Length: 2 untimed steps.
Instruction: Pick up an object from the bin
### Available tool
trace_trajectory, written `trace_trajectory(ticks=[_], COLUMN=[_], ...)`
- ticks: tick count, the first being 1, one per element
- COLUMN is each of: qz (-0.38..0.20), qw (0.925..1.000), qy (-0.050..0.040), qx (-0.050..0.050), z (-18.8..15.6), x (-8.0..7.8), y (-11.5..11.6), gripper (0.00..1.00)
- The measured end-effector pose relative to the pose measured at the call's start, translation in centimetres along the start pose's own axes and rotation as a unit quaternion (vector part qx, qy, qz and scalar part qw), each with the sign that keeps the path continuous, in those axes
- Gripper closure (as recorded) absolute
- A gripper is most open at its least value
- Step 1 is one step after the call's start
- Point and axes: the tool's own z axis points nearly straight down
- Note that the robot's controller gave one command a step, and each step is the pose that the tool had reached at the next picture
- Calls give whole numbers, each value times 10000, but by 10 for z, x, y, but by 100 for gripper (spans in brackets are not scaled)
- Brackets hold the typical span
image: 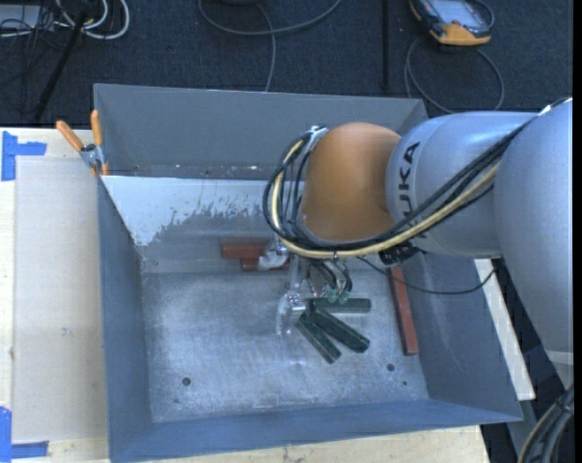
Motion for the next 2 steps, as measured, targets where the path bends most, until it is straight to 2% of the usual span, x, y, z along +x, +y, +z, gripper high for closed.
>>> trace_trajectory(ticks=[1, 2], qz=[-145, -559], qw=[9999, 9984], qy=[13, -25], qx=[23, -9], z=[23, 34], x=[5, 26], y=[-30, -56], gripper=[0, 0])
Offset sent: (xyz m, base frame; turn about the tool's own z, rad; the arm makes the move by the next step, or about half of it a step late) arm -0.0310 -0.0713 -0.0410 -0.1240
